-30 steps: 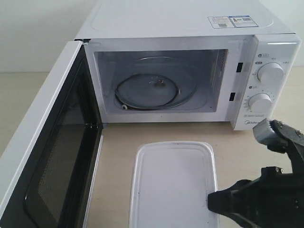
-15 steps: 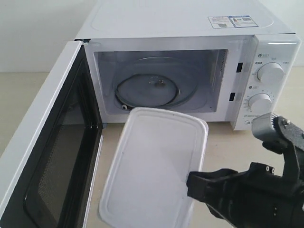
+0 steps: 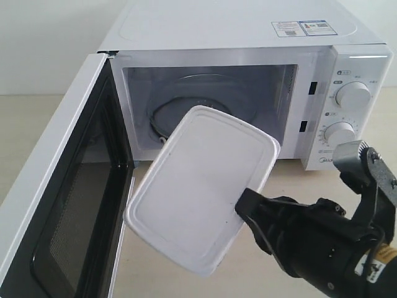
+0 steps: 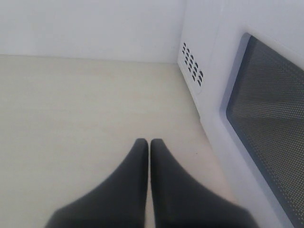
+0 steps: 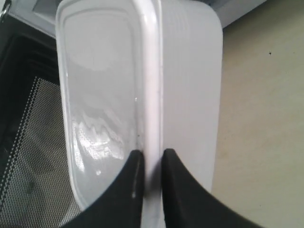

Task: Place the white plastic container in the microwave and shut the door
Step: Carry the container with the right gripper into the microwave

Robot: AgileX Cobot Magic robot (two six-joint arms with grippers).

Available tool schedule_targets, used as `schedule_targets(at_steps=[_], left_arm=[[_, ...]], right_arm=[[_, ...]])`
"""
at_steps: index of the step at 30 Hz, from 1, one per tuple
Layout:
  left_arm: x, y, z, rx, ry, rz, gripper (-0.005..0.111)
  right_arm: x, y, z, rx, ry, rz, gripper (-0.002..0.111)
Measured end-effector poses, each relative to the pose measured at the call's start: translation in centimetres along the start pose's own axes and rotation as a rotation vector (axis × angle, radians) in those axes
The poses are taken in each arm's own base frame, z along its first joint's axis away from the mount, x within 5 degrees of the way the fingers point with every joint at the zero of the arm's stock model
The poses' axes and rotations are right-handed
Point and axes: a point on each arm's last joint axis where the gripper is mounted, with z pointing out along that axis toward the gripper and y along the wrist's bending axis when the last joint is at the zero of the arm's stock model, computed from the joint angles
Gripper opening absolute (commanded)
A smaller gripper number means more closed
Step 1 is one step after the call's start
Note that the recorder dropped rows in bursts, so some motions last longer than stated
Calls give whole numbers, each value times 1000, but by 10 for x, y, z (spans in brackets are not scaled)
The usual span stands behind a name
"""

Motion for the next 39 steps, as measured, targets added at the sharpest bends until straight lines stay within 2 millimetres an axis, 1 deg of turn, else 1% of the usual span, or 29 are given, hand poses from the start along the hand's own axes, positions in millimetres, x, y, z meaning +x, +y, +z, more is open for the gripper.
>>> schedule_targets(at_steps=[12,15,18,23,31,39], left_arm=[[0,0,0,0,0,0,4],[0,0,0,0,0,0,4],[0,0,0,0,0,0,4],[0,0,0,0,0,0,4],[0,0,0,0,0,0,4],[0,0,0,0,0,0,4]], right_arm=[[7,-19,28,37,-187,204,0],[10,-16,39,47,-212,234,0],[12,-8,53,36,-222,245,0],[9,3,77,22,-248,295,0],[3,-2,99,50,-297,404,0],[-14,-5,118,39,-367,510,0]])
